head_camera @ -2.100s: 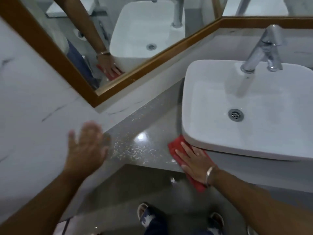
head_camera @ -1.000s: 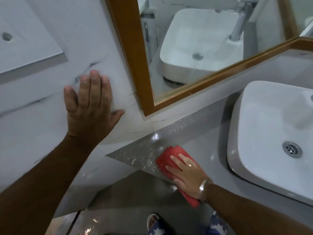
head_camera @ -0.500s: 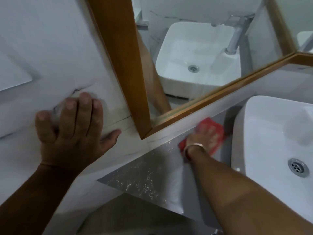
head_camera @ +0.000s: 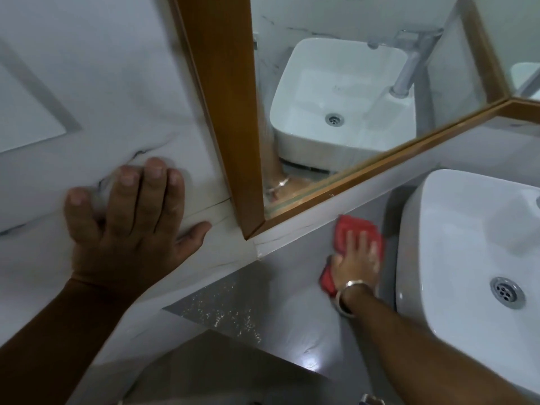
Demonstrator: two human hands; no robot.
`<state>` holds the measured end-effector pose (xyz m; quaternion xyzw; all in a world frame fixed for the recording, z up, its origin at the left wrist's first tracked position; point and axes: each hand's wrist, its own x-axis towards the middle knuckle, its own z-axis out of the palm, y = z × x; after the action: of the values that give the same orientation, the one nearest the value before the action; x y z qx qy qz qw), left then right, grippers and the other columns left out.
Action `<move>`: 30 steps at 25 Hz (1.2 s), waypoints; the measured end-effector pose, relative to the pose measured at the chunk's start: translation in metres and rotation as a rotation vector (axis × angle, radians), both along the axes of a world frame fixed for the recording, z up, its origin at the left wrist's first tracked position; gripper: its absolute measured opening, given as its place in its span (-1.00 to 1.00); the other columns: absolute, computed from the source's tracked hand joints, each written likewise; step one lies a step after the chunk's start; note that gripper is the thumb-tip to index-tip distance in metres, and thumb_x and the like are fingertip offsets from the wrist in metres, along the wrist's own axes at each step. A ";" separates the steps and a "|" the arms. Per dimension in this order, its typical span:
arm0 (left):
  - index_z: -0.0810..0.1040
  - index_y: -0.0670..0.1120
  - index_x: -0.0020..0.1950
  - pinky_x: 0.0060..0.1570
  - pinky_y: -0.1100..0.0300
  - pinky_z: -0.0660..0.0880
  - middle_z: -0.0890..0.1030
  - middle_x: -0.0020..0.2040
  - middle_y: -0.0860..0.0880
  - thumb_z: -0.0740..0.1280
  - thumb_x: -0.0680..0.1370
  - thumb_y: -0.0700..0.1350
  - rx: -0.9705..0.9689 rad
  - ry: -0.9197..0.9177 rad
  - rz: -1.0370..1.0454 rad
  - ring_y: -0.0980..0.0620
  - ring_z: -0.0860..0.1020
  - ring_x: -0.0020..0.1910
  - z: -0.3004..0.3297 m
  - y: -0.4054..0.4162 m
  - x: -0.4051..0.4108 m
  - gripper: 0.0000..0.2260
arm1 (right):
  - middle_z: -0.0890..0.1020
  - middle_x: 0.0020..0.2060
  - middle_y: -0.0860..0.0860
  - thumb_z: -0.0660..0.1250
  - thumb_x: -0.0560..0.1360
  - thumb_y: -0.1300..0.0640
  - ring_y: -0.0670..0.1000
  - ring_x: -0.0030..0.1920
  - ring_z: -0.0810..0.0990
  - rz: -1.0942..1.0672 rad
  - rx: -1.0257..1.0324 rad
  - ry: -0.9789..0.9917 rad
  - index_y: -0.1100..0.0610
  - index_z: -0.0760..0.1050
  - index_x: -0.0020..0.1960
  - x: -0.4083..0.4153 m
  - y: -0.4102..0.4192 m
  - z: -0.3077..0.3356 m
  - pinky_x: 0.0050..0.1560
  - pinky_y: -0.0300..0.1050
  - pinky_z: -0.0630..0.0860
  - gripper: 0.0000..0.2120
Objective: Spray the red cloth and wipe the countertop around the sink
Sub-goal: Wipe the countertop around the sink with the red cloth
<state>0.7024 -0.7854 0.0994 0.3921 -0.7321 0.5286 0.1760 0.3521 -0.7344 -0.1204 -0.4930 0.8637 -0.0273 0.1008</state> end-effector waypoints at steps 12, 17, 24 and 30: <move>0.08 -0.32 0.59 0.18 -0.29 0.34 -0.07 0.62 -0.29 0.24 0.56 0.34 -0.014 0.016 0.009 -0.26 -0.10 0.59 -0.005 -0.005 -0.008 -0.10 | -0.01 0.62 0.14 0.02 0.62 -0.19 0.24 0.61 -0.05 -0.049 0.108 -0.032 0.10 -0.04 0.63 0.015 -0.042 0.014 0.59 0.17 -0.08 -0.31; 0.12 -0.30 0.59 0.44 -0.23 -0.02 -0.02 0.62 -0.28 0.26 0.56 0.31 -0.081 0.009 0.043 -0.23 -0.10 0.59 -0.005 -0.002 0.000 -0.14 | 0.44 0.47 0.03 0.12 0.48 -0.13 0.25 0.51 0.23 1.212 0.130 0.016 0.01 0.40 0.48 0.183 0.078 -0.004 0.48 0.27 0.20 -0.40; 0.14 -0.25 0.60 0.52 -0.23 -0.18 0.16 0.54 -0.23 0.20 0.57 0.31 -0.112 -0.005 0.017 -0.24 0.00 0.59 -0.012 -0.007 0.003 -0.19 | 0.46 0.45 0.09 0.09 0.39 0.06 0.28 0.44 0.39 0.787 0.081 0.119 -0.01 0.39 0.47 0.048 0.043 0.030 0.43 0.23 0.34 -0.36; 0.08 -0.24 0.61 0.50 -0.22 -0.19 0.22 0.52 -0.22 0.19 0.58 0.26 -0.080 0.016 -0.040 -0.19 0.12 0.49 -0.014 -0.006 0.000 -0.20 | 0.32 0.53 0.02 0.26 0.51 -0.09 0.15 0.52 0.24 1.705 0.058 0.328 -0.06 0.20 0.56 0.183 -0.005 0.023 0.53 0.16 0.19 -0.36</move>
<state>0.7021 -0.7916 0.0851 0.3742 -0.7167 0.5505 0.2081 0.5353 -0.7391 -0.0979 -0.9670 0.2037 0.1511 -0.0263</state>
